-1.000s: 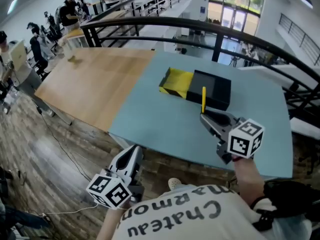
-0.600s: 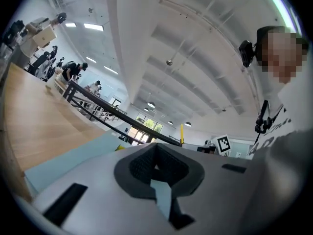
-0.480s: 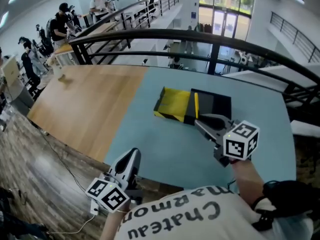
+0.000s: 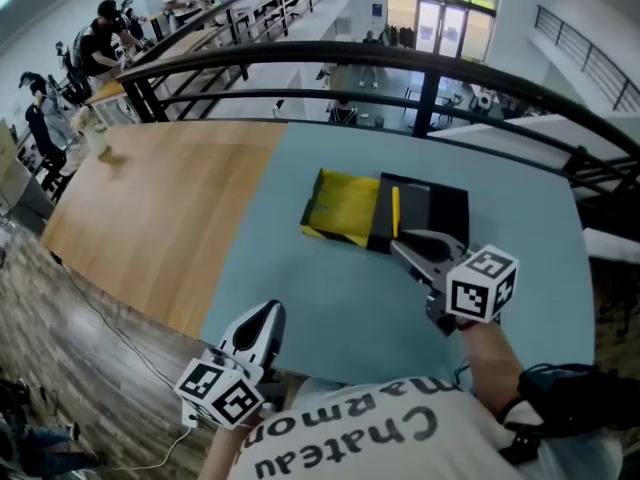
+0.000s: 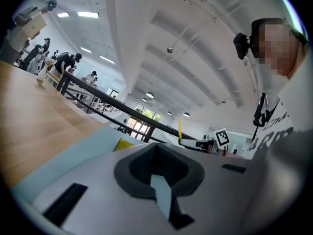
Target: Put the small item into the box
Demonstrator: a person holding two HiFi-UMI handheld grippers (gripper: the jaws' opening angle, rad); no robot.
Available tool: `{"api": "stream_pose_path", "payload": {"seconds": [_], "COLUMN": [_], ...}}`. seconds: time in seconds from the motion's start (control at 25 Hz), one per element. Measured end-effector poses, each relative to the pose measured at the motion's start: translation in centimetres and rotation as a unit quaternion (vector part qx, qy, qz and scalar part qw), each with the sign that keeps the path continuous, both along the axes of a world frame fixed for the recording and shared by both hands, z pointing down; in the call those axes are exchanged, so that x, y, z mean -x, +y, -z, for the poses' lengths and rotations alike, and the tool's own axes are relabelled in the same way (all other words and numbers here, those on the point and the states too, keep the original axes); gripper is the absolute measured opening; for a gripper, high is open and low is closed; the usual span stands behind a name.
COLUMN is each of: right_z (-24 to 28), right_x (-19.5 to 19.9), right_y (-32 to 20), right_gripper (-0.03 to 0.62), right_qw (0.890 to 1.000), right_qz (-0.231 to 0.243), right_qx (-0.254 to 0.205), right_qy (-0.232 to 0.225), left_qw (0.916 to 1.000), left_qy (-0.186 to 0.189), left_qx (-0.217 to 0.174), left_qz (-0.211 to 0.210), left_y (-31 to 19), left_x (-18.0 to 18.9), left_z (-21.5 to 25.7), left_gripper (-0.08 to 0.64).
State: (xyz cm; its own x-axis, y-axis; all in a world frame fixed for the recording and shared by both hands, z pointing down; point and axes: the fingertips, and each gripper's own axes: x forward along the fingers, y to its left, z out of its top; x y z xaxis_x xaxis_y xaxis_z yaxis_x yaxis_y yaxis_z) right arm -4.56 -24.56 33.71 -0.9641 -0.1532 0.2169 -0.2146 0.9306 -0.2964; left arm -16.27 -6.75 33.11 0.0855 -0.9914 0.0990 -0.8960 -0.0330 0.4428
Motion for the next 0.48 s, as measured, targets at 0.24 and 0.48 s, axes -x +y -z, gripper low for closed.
{"api": "stream_pose_path", "payload": {"seconds": [0.24, 0.48], "right_z": [-1.8, -2.1], "right_x": [0.7, 2.7], "right_y": [-0.4, -2.0], "right_gripper": [0.079, 0.08], "right_qw": [0.999, 0.996], "right_qz": [-0.027, -0.081], "right_qx": [0.024, 0.041], "right_qy": [0.019, 0.027], "left_qw": [0.9997, 0.9955], "left_qy": [0.014, 0.023], "left_qx": [0.009, 0.019], "left_qz": [-0.017, -0.09], "left_y": [-0.9, -5.1], "left_x": [1.8, 4.9], "left_z": [-0.6, -0.6], "left_gripper": [0.002, 0.002]}}
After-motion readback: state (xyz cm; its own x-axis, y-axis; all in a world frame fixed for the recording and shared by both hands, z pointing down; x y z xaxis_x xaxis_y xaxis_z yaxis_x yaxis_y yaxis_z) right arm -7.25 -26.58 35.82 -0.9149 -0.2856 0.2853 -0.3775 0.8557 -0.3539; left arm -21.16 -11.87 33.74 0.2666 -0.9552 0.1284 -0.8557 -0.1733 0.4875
